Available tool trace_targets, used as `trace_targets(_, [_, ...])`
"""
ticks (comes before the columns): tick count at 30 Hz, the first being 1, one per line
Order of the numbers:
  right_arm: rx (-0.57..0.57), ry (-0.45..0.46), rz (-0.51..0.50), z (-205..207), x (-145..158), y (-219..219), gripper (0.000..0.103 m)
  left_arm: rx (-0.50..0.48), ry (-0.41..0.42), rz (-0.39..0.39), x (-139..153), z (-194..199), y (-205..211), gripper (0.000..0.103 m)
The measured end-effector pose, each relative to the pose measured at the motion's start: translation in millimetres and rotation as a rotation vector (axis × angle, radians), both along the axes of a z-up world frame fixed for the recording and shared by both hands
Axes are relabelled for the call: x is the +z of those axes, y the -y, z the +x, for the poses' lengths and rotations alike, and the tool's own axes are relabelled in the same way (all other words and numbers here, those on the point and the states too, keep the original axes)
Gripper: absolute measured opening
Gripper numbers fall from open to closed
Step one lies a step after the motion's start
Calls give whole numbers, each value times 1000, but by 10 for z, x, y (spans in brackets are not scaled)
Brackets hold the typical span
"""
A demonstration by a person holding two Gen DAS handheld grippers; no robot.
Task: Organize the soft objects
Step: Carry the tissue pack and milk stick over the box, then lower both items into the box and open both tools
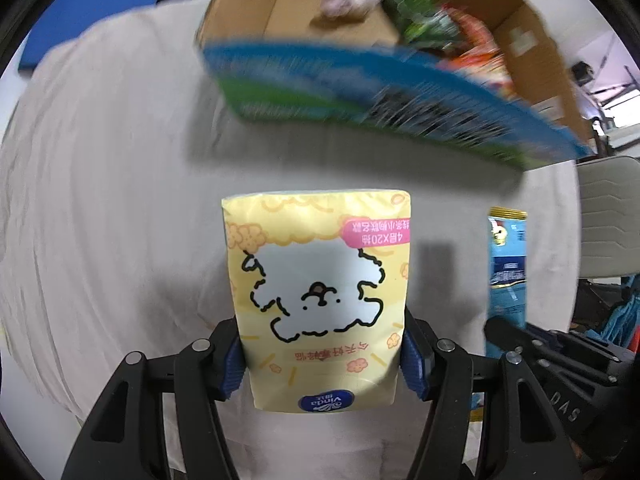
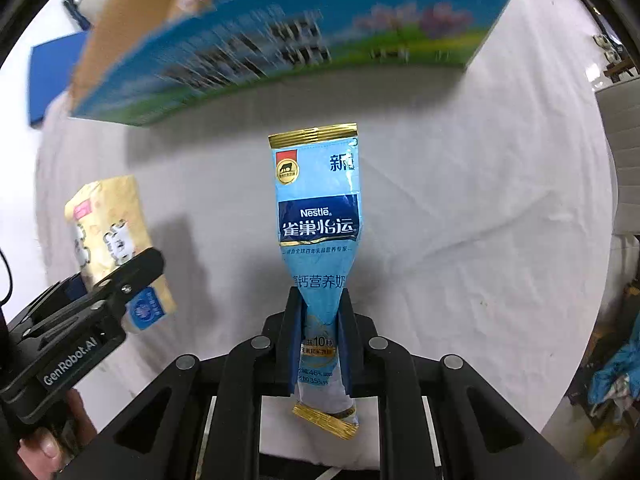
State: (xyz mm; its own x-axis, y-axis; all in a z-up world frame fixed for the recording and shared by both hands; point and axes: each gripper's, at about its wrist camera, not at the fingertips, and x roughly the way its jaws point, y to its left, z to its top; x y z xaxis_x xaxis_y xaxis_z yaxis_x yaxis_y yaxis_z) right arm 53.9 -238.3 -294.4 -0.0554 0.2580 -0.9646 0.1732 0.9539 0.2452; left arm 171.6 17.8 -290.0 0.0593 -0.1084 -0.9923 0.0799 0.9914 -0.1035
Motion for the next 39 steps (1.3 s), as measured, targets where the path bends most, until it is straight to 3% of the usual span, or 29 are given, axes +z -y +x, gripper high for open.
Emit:
trace_targets(11, [-8,203,107,365,1119,128,16,-32,174,-108,1088,145,417,60])
trace_targets(16, [-36,281,117,817,1686,159,16,-63,210,-114,1357,460,559,60])
trace_targets(21, [-67,317,112,1304,1891,216,16,-55,208,-120,1504,886,556,60])
trace_targets(26, [-71,315,94,1798,1878,180,16,-44,188,-119,1490,1318,535,60])
trace_targets(29, [-69,277,94,2071,1683,112,16,-43,142,-107,1341,1545,548,60])
trace_targets(39, [-72,131,165,2470,596,-59,16,-3,-114,-108,420,1902,537,60])
